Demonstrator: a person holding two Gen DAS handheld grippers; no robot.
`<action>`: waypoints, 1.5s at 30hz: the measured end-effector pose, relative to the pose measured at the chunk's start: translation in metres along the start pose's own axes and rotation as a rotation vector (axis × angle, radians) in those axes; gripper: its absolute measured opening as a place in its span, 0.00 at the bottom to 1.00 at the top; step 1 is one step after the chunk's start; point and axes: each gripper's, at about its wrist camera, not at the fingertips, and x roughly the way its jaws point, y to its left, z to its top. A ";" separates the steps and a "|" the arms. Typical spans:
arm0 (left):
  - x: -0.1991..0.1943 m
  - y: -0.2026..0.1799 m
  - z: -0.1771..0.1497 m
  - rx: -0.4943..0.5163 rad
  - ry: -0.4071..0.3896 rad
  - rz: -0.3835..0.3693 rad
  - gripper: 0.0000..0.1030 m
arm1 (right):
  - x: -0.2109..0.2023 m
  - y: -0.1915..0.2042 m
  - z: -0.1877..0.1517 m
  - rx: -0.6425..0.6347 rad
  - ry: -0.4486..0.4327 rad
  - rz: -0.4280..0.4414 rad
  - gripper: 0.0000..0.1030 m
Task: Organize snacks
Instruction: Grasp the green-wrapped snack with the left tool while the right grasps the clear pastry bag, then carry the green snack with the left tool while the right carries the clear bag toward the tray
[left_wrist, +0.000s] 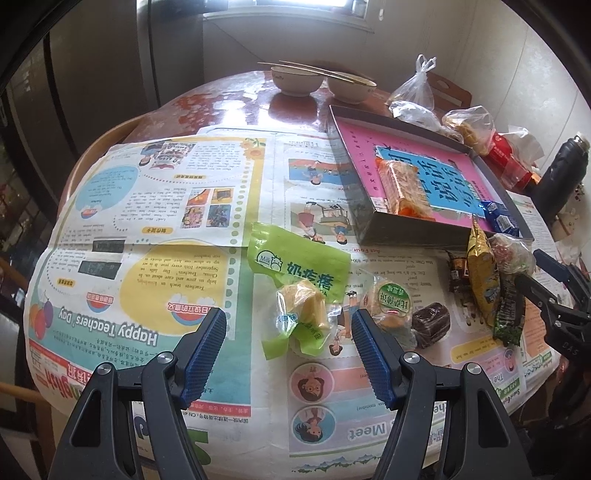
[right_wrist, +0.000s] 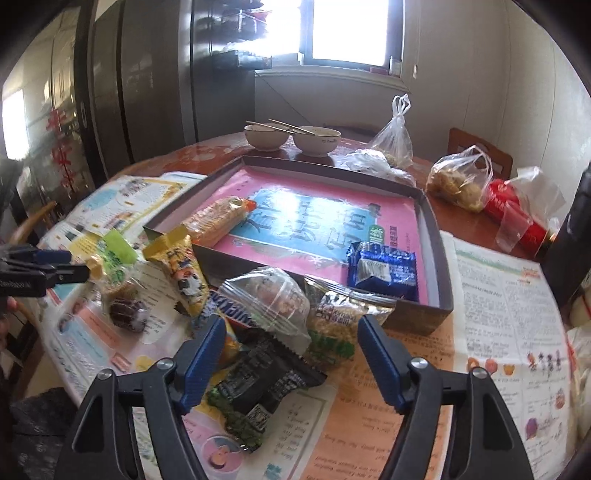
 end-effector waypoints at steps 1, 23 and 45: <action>0.001 0.000 0.000 0.000 0.002 -0.001 0.70 | 0.002 0.002 0.000 -0.018 -0.001 -0.005 0.66; 0.023 0.002 0.004 -0.033 0.035 -0.052 0.53 | 0.035 0.026 0.008 -0.149 0.028 0.005 0.36; 0.013 0.008 0.014 -0.085 -0.027 -0.105 0.37 | 0.025 -0.007 0.009 0.071 0.002 0.152 0.35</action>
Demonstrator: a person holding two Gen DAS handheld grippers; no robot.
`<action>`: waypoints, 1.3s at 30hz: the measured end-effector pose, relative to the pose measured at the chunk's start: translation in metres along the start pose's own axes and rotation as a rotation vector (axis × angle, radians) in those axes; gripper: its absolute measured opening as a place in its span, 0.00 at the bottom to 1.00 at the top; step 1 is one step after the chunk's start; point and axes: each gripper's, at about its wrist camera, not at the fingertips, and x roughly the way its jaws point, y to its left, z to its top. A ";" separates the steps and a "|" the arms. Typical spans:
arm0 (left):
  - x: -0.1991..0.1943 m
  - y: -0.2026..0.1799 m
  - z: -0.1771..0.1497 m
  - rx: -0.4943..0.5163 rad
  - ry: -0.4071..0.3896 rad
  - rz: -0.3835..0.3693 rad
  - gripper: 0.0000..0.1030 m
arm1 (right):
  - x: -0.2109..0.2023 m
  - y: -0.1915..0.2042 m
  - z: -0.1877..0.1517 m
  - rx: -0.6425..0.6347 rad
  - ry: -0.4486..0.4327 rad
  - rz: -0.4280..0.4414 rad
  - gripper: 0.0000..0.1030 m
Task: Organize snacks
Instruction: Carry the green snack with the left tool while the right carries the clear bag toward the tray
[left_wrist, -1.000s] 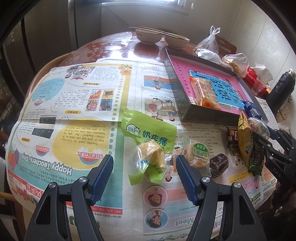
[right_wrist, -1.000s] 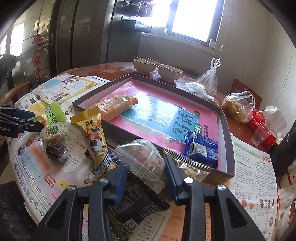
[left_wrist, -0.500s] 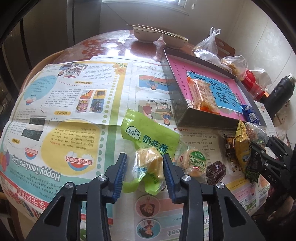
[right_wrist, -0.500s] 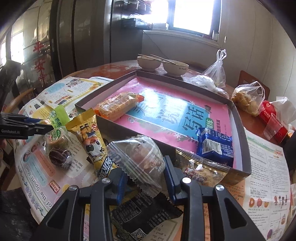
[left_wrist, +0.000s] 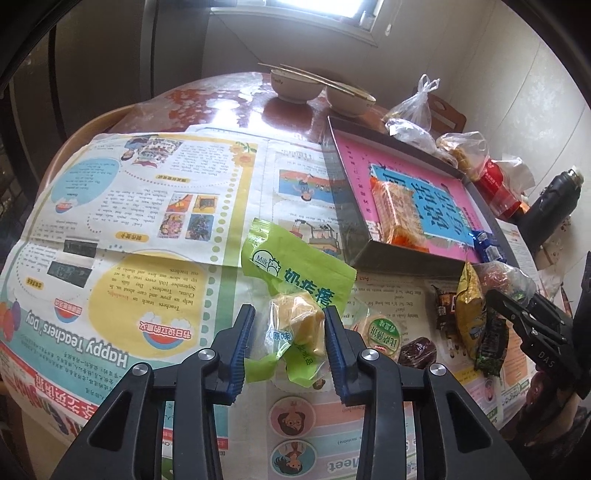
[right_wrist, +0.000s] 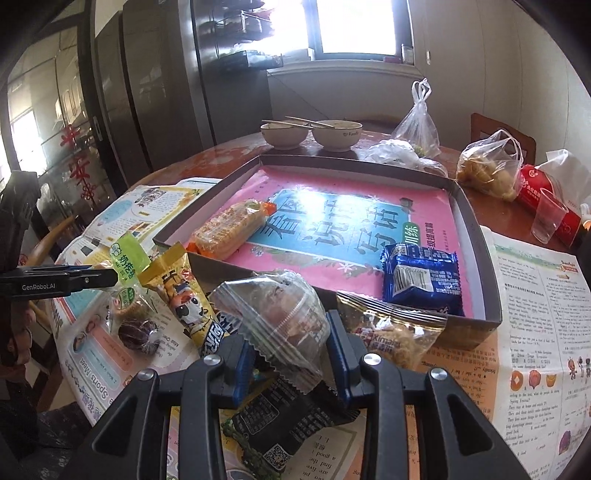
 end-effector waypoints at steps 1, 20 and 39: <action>-0.003 -0.001 0.001 0.000 -0.005 -0.004 0.37 | -0.001 0.000 0.000 0.003 -0.002 0.002 0.35; -0.027 -0.033 0.024 0.051 -0.086 -0.047 0.37 | -0.024 -0.008 0.014 0.051 -0.066 0.001 0.35; -0.015 -0.075 0.055 0.100 -0.097 -0.106 0.37 | -0.030 -0.021 0.032 0.083 -0.117 -0.009 0.35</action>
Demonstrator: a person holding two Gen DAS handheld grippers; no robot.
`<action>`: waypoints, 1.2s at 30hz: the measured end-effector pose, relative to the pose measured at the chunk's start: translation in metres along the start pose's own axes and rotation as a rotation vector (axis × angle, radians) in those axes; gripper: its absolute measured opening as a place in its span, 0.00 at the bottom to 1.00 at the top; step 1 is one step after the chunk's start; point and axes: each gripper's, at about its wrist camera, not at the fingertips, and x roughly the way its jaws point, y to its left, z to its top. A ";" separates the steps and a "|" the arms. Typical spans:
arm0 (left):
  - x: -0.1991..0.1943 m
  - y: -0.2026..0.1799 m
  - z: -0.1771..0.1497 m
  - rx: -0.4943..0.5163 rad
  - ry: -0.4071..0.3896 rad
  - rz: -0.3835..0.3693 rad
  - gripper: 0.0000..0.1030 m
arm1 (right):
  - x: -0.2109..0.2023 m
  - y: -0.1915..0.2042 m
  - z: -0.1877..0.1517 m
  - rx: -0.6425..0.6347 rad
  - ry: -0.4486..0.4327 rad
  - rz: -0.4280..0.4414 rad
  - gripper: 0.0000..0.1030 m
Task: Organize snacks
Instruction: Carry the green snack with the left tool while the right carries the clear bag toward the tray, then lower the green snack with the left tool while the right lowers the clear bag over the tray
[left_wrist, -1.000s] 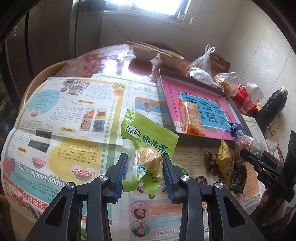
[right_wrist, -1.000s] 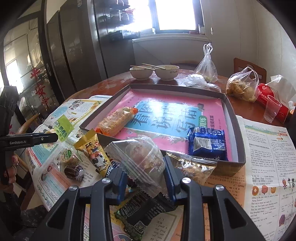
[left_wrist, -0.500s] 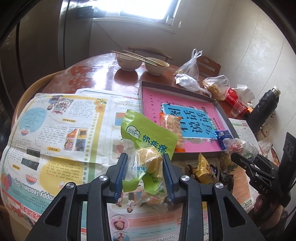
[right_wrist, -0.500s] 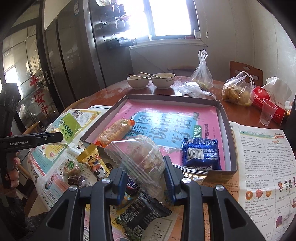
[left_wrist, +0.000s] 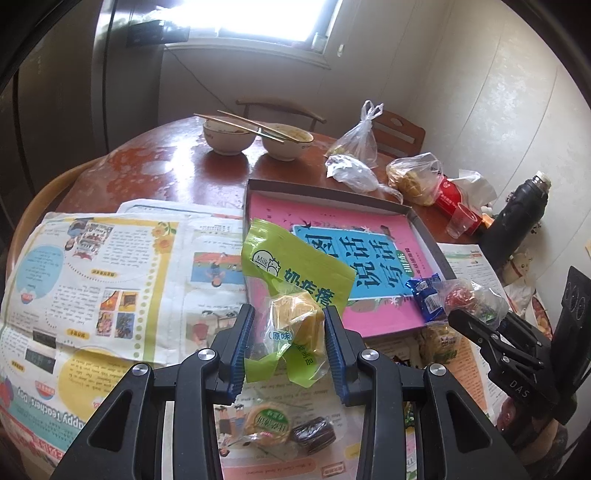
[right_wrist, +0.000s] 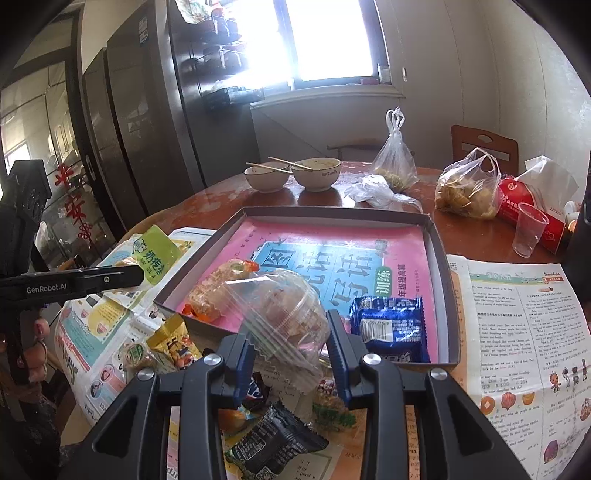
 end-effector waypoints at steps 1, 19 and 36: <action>0.001 -0.002 0.002 0.001 0.001 -0.003 0.37 | -0.001 -0.001 0.002 0.003 -0.006 0.000 0.35; 0.014 -0.027 0.025 0.034 0.001 -0.021 0.37 | -0.007 -0.023 0.018 0.044 -0.048 -0.025 0.35; 0.047 -0.056 0.035 0.068 0.046 -0.046 0.37 | -0.001 -0.048 0.025 0.085 -0.048 -0.056 0.35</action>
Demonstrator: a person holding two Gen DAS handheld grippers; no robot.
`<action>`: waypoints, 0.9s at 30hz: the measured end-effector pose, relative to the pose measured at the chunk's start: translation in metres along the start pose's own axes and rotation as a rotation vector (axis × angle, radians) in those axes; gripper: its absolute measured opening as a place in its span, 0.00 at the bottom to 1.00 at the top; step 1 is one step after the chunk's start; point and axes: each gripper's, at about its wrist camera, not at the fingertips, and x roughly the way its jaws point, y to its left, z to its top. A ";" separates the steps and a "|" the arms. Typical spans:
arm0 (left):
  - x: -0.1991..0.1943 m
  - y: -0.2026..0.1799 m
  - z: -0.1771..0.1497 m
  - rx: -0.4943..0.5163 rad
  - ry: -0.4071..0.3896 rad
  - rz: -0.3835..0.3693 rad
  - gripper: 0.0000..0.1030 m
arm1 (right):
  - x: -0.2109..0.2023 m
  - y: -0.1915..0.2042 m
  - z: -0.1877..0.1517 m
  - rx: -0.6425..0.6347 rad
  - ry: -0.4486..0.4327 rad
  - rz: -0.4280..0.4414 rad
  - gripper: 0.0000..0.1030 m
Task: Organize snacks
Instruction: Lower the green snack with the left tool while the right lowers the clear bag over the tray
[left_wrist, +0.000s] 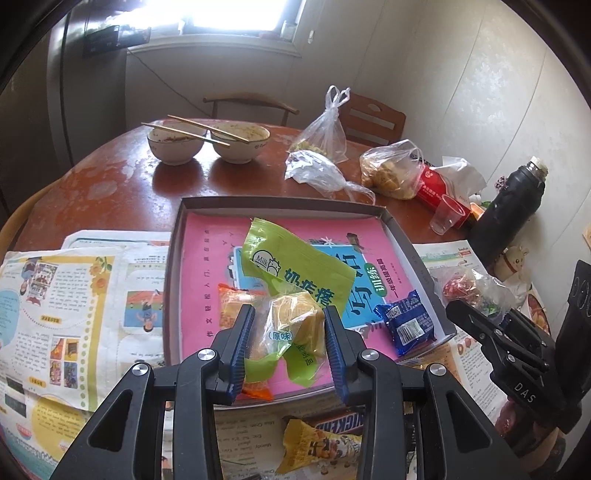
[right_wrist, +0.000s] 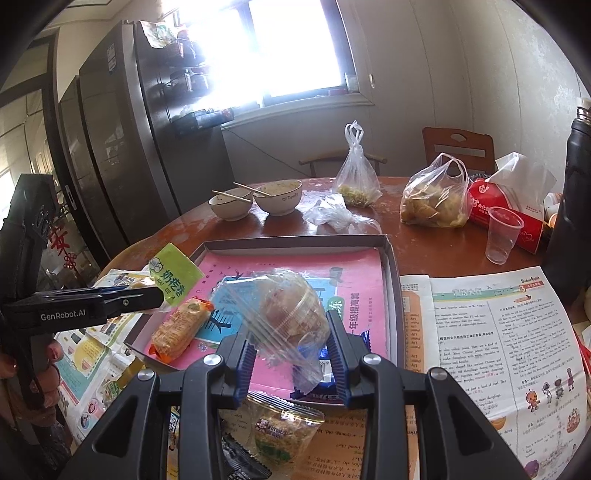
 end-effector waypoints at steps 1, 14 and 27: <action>0.003 -0.001 -0.001 0.001 0.003 -0.006 0.37 | 0.001 -0.002 0.000 0.004 0.001 -0.002 0.35; 0.039 -0.006 -0.011 0.011 0.067 -0.018 0.37 | 0.014 -0.019 -0.006 0.056 0.029 -0.023 0.35; 0.056 -0.009 -0.018 0.027 0.099 -0.015 0.37 | 0.033 -0.002 -0.009 0.033 0.074 0.024 0.35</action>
